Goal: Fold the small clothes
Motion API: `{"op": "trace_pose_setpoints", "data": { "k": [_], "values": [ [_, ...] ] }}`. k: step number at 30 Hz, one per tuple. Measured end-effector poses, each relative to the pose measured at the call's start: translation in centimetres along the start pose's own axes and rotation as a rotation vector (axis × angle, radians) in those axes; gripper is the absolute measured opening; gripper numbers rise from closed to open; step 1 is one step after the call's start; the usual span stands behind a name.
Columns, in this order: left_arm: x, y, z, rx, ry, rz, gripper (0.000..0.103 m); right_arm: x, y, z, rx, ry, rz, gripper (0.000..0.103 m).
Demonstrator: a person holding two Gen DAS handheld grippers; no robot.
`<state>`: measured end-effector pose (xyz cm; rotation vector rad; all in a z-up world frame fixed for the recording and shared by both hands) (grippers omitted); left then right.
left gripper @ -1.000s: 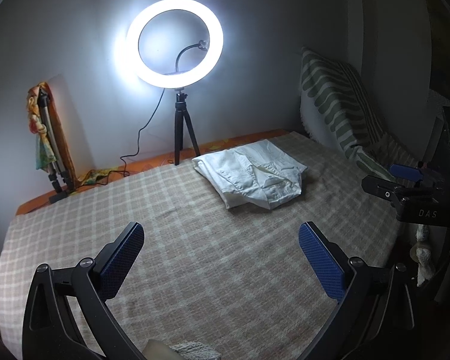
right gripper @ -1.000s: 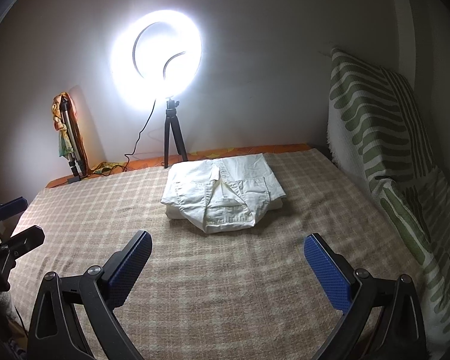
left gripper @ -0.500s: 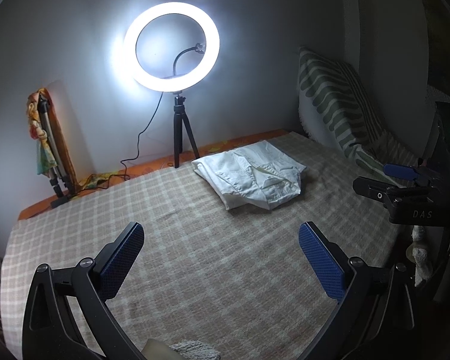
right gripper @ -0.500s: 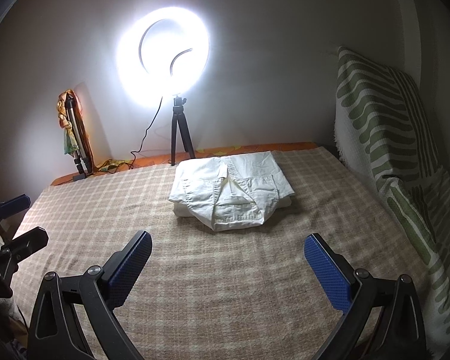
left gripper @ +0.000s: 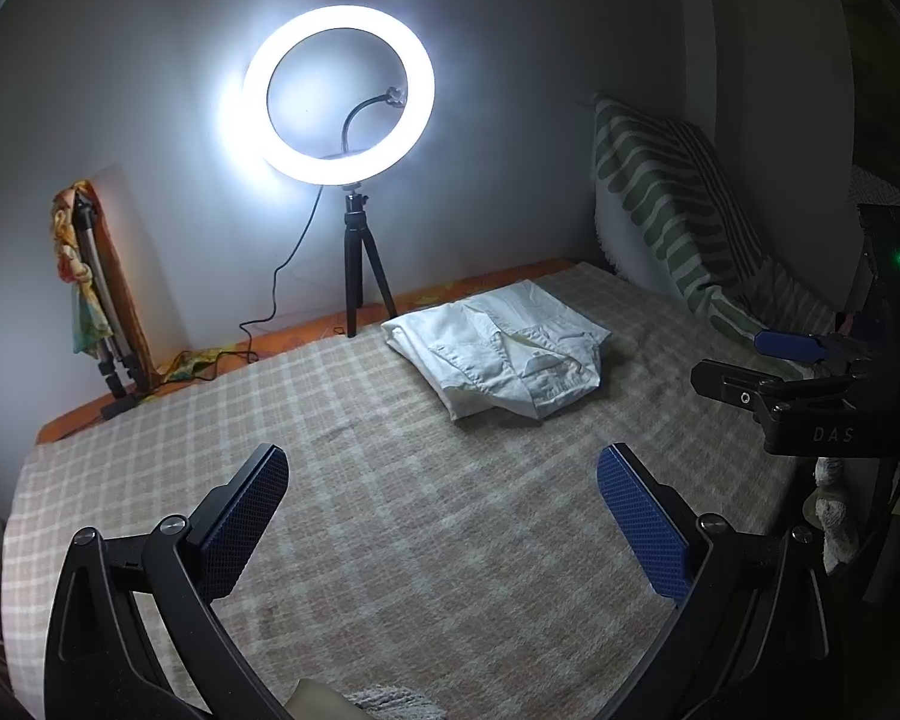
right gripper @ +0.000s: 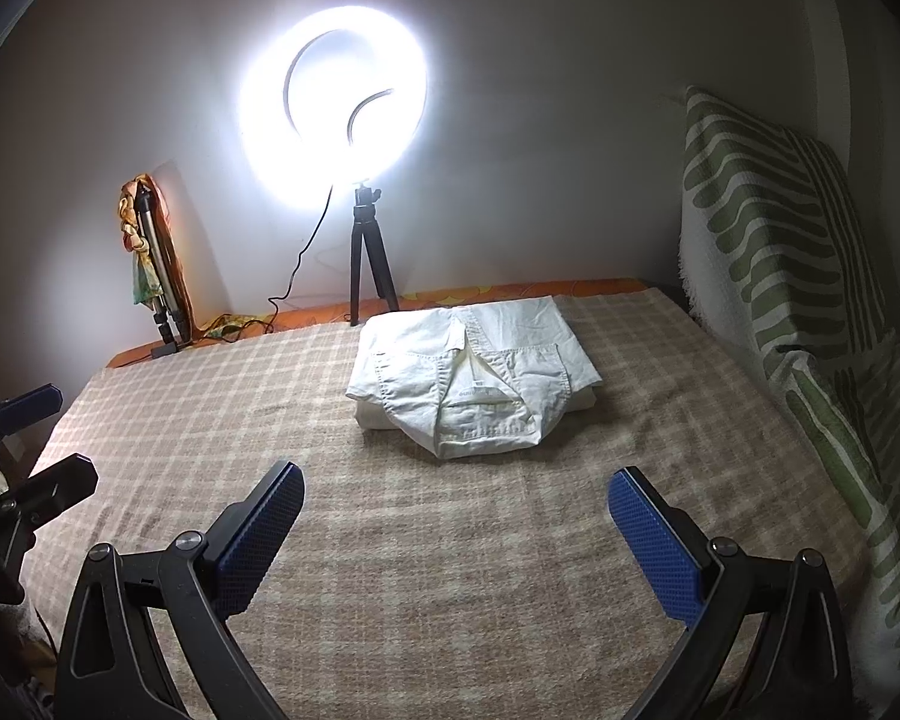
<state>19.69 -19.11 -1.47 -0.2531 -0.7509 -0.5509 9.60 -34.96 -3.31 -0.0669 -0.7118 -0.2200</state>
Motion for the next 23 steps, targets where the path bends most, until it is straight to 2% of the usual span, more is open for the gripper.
{"op": "trace_pose_setpoints", "data": {
  "k": [23],
  "values": [
    [-0.11,0.69,-0.31,0.000,0.002,-0.004,0.103,-0.35,0.48,-0.82,0.014,0.018,-0.012,0.103]
  ]
}}
Point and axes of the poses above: each gripper's, at about its wrist camera, not at the fingertips, and z roughly against the way its jaws point, y to its left, x to its top, the point moved 1 cm from there along -z, roughly the way its jaws point, and after that the axes turned 8 degrees about y, right-handed, at the moved point
